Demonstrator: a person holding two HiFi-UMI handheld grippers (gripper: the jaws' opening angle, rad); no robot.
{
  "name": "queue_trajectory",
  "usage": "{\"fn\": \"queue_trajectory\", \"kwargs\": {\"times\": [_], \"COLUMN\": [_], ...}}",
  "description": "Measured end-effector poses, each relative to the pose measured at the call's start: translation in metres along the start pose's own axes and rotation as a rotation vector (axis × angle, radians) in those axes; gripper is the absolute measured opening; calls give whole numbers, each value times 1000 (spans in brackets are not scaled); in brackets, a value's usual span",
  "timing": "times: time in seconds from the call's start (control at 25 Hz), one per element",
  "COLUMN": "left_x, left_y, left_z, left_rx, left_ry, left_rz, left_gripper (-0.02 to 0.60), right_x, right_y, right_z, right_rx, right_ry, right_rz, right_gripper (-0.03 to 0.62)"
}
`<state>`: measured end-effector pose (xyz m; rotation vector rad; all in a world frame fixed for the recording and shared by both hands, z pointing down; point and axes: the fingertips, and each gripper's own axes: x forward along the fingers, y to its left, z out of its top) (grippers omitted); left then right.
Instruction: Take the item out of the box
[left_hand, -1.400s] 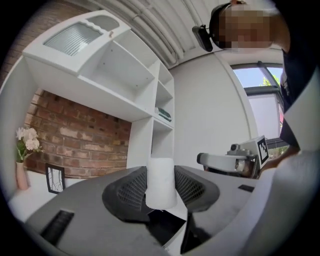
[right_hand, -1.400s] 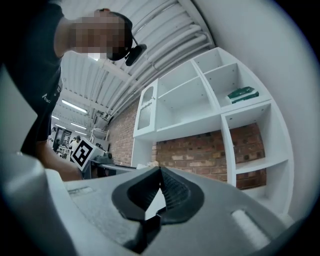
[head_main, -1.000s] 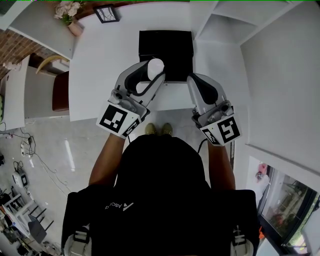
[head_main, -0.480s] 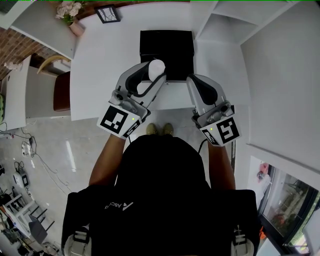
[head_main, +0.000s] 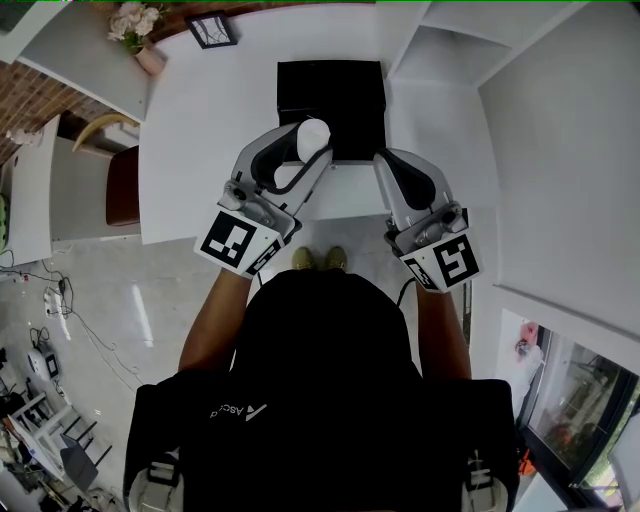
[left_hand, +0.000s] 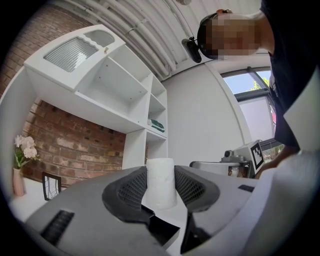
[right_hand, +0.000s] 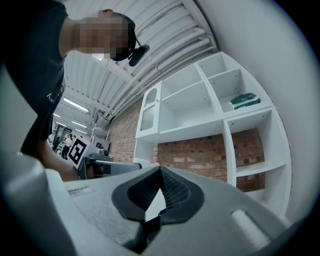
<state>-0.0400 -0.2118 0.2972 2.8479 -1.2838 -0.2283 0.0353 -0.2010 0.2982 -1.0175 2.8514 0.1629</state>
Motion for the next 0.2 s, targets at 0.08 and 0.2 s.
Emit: {"fn": "queue_trajectory", "kwargs": {"times": [0.08, 0.2], "left_x": [0, 1], "left_y": [1, 0], "left_z": [0, -1], "left_rx": [-1, -3], "left_ry": [0, 1], "left_rz": [0, -2], "left_gripper": [170, 170], "right_x": [0, 0], "right_y": [0, -1], "right_z": [-1, -2], "right_rx": [-1, -2], "right_ry": [0, 1], "right_rz": [-1, -3], "right_gripper": [2, 2]}}
